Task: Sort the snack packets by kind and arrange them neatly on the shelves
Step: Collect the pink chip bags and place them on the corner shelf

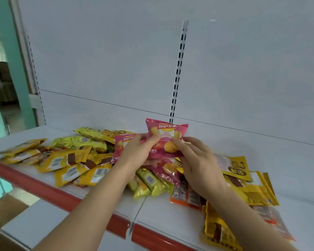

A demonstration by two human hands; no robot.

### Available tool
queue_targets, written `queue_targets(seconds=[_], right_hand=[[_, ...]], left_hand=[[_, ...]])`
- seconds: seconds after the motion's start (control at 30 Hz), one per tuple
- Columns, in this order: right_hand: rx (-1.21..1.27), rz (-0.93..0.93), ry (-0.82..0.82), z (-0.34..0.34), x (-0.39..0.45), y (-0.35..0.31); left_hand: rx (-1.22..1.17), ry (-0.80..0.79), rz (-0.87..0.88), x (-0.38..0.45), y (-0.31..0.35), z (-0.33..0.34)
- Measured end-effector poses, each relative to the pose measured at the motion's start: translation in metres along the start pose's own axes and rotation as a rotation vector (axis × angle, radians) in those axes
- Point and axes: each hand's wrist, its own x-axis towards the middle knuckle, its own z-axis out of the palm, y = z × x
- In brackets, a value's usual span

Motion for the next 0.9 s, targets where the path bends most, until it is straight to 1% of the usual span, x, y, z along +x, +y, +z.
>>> queue_targets(seconds=[0.07,0.17,0.23,0.3,0.33,0.37,0.43,0.47,0.53,0.57,0.6,0.63,0.77,0.83,0.9], right_hand=[[0.031,-0.039,-0.029,0.015,0.009,-0.004],[0.113,-0.067,-0.121,0.036,0.026,-0.029],[0.179,0.047,-0.188,0.051,0.034,-0.048],[0.145,0.181,-0.214,0.064,0.040,-0.060],[0.080,0.232,-0.242,0.070,0.043,-0.062],[0.005,0.293,-0.307,0.077,0.047,-0.064],[-0.112,0.408,-0.499,0.088,0.054,-0.068],[-0.133,0.441,-0.576,0.094,0.056,-0.070],[-0.181,0.435,-0.649,0.105,0.059,-0.077],[-0.197,0.432,-0.652,0.109,0.060,-0.081],[-0.192,0.446,-0.616,0.111,0.061,-0.085],[-0.175,0.470,-0.547,0.113,0.062,-0.088],[-0.164,0.527,-0.165,0.106,0.062,-0.100],[-0.200,0.521,-0.014,0.097,0.065,-0.105],[-0.236,0.528,0.099,0.086,0.071,-0.111]], left_hand=[[0.040,0.058,-0.012,0.008,-0.001,-0.021],[0.144,0.200,0.052,0.017,-0.003,-0.052],[0.173,0.281,0.096,0.020,-0.004,-0.071],[0.219,0.315,0.146,0.026,-0.006,-0.091],[0.238,0.316,0.167,0.029,-0.008,-0.101],[0.253,0.305,0.181,0.033,-0.010,-0.110],[0.261,0.258,0.195,0.041,-0.012,-0.128],[0.260,0.233,0.191,0.044,-0.012,-0.136],[0.263,0.198,0.187,0.048,-0.013,-0.151],[0.272,0.183,0.184,0.049,-0.013,-0.160],[0.276,0.166,0.178,0.052,-0.014,-0.168],[0.261,0.148,0.173,0.055,-0.014,-0.176],[0.194,0.099,0.144,0.066,-0.015,-0.197],[0.150,0.090,0.132,0.070,-0.015,-0.199],[0.174,0.086,0.148,0.072,-0.016,-0.200]])
